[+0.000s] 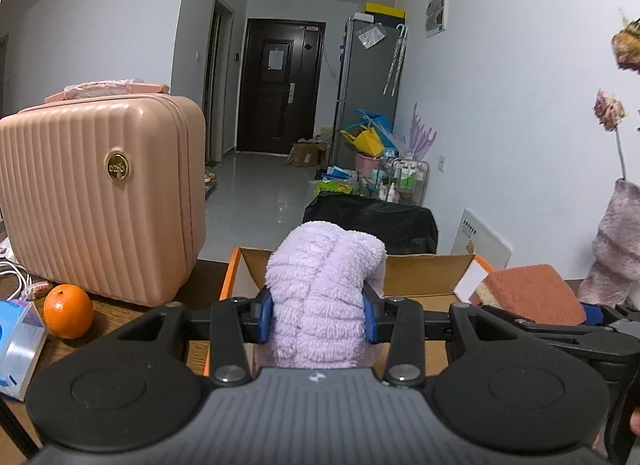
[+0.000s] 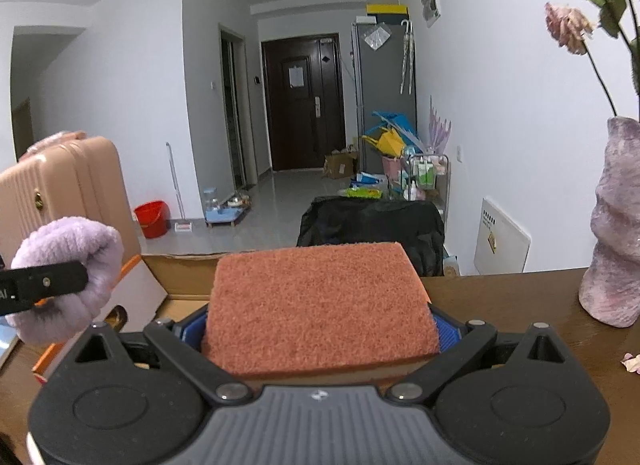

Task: Organize soft objects
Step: 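Carry the towel roll and sponge over the cardboard box with both tools, then open both tools to drop the sponge and towel roll into the box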

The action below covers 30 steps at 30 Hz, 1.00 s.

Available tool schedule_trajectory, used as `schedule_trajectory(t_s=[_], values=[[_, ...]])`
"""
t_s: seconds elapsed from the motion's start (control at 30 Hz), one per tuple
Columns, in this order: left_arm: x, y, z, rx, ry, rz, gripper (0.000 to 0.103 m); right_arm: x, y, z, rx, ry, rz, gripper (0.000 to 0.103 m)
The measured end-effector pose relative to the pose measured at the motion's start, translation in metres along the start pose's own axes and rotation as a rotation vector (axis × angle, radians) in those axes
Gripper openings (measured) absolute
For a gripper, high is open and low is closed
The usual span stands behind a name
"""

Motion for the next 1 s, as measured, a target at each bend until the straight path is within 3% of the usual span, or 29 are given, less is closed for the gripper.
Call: schedule_trajectory(t_s=[0.27,0.37,0.47,0.57,0.63,0.77,1.0], values=[[0.004,-0.023,-0.003,0.058,0.007,0.018,0.043,0.003,-0.022,0.002,0.038,0.008,0.002,0.102],[0.003,-0.025,-0.006,0.065,0.001,0.03,0.055,0.001,-0.023,-0.002,0.041,-0.001,0.008,0.103],[0.005,-0.024,-0.007,0.066,0.009,0.041,0.077,-0.004,-0.023,0.0,0.033,-0.02,0.018,0.103],[0.007,-0.023,-0.007,0.059,0.01,0.054,0.084,-0.006,-0.022,0.0,0.032,-0.026,0.013,0.103],[0.008,-0.022,-0.007,0.06,0.017,0.058,0.097,-0.005,-0.022,-0.001,0.033,-0.022,0.012,0.103],[0.009,-0.021,-0.006,0.051,0.017,0.075,0.103,-0.003,-0.021,-0.001,0.031,-0.012,0.009,0.103],[0.012,-0.015,-0.005,0.062,0.046,0.058,0.103,0.0,-0.009,-0.005,0.015,0.012,0.0,0.103]])
Point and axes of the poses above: each gripper's, at about its wrist camera, not at the fingertips, and y roughly against the way its jaws point, x to its left, z to its top, the point moved 4 cm from there along -y, roughly the way its jaws point, and after that the axes turned 5 degrees about x, right-handed, at the moved point
